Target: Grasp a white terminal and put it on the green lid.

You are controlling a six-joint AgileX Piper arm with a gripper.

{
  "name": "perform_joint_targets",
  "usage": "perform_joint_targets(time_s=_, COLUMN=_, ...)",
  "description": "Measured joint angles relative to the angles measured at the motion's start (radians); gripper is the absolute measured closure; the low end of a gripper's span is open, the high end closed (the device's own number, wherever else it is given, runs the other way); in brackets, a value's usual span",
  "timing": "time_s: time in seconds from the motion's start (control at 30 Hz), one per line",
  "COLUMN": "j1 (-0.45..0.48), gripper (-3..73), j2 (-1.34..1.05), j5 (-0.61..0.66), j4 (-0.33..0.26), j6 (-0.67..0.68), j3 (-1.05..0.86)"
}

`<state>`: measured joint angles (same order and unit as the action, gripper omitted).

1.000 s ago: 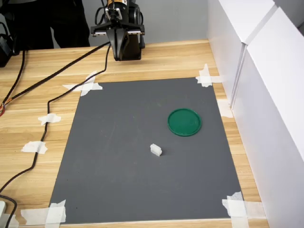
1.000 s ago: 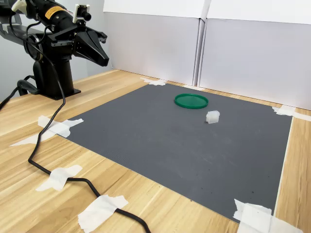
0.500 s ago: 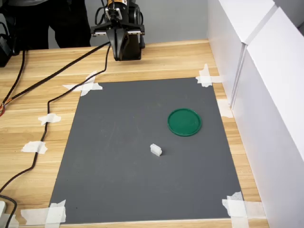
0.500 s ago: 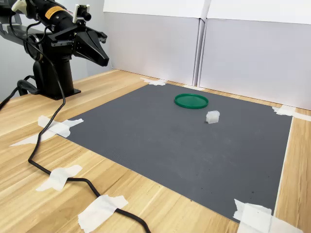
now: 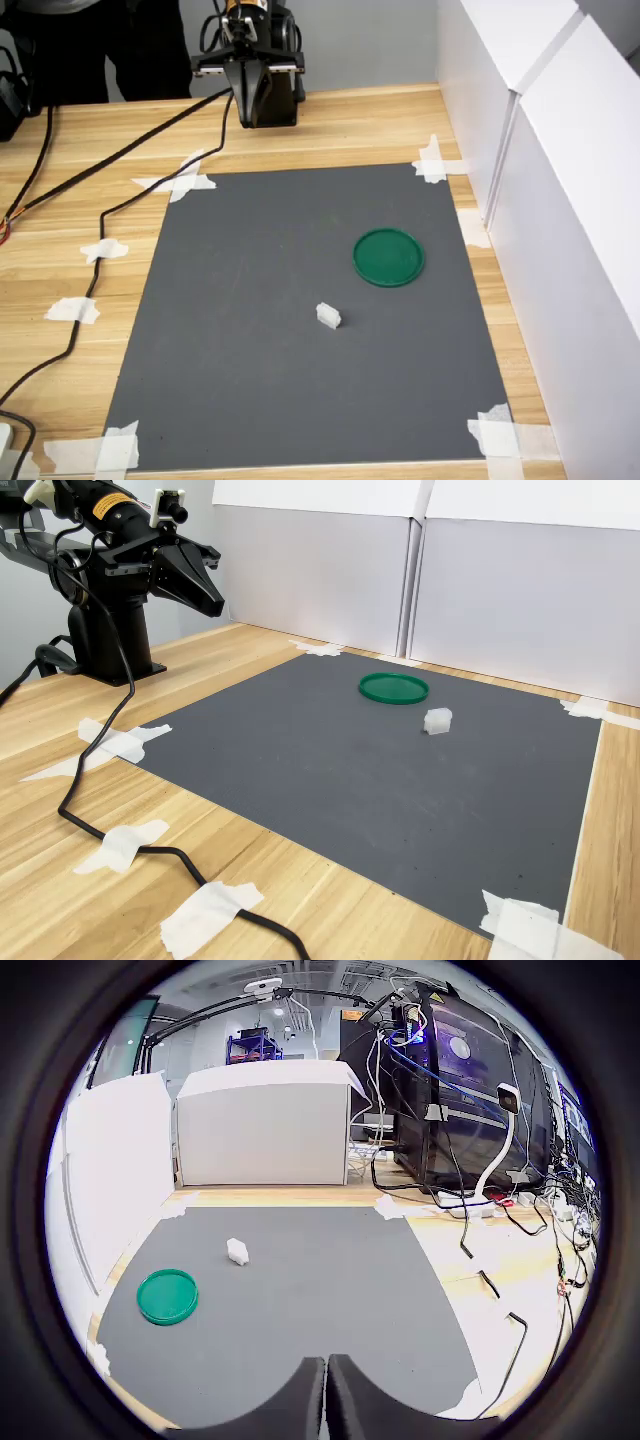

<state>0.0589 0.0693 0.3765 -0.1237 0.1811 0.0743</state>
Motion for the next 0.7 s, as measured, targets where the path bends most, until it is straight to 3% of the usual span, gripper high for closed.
perform_joint_targets(time_s=0.7, j1=0.0, gripper=71.1, j2=0.005, j5=0.01, j4=-0.001, j6=0.0, j3=0.058)
